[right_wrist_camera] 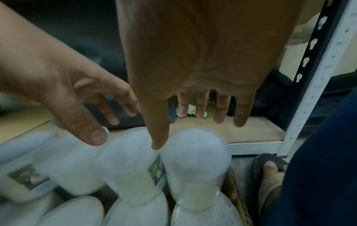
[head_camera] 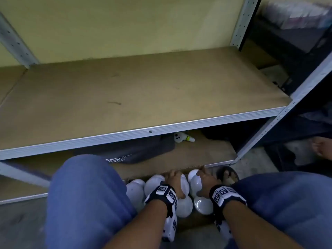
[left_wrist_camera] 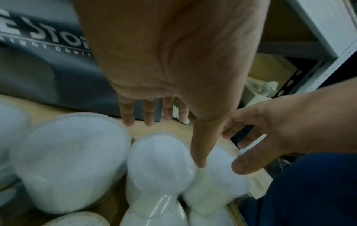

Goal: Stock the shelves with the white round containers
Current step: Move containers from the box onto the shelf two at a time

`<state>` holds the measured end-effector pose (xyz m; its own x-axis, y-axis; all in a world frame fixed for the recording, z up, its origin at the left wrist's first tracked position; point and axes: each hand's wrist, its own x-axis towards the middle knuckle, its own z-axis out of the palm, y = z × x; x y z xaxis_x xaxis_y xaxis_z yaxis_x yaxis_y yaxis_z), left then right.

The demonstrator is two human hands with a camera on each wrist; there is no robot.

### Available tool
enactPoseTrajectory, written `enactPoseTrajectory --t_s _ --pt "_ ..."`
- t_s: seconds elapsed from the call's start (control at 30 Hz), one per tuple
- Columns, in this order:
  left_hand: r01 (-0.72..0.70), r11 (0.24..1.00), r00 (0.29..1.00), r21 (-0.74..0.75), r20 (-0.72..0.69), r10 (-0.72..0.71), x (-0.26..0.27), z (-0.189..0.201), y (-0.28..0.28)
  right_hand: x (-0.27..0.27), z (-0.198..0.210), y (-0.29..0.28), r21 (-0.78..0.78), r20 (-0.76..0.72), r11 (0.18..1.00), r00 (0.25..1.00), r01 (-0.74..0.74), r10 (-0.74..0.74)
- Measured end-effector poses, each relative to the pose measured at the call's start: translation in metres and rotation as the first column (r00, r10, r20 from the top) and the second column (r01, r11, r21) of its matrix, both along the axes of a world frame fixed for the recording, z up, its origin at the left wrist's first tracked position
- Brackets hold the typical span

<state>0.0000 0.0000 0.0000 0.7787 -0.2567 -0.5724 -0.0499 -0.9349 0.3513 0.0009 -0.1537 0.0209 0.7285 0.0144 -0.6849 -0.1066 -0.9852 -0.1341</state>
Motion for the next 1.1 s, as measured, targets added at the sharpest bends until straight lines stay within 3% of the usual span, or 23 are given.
enactPoseTrajectory --t_s 0.27,0.43,0.73,1.1 --pt "0.016 0.994 1.0 0.109 0.024 -0.018 0.007 -0.03 -0.005 0.018 -0.003 0.006 -0.047 -0.075 0.997 0.995 0.056 -0.059" --pt "0.082 0.992 0.997 0.094 -0.008 -0.081 0.005 -0.033 -0.002 0.017 -0.018 0.014 -0.008 -0.088 1.0 0.996 -0.017 0.017" --pt "0.081 0.985 0.986 0.151 0.131 -0.101 -0.008 -0.042 -0.006 0.014 -0.023 0.019 -0.089 -0.064 0.996 0.998 0.004 -0.01" --pt "0.028 0.993 0.999 0.111 0.038 -0.033 0.009 -0.023 -0.009 0.023 -0.003 0.026 -0.115 -0.004 0.993 1.0 -0.009 0.009"
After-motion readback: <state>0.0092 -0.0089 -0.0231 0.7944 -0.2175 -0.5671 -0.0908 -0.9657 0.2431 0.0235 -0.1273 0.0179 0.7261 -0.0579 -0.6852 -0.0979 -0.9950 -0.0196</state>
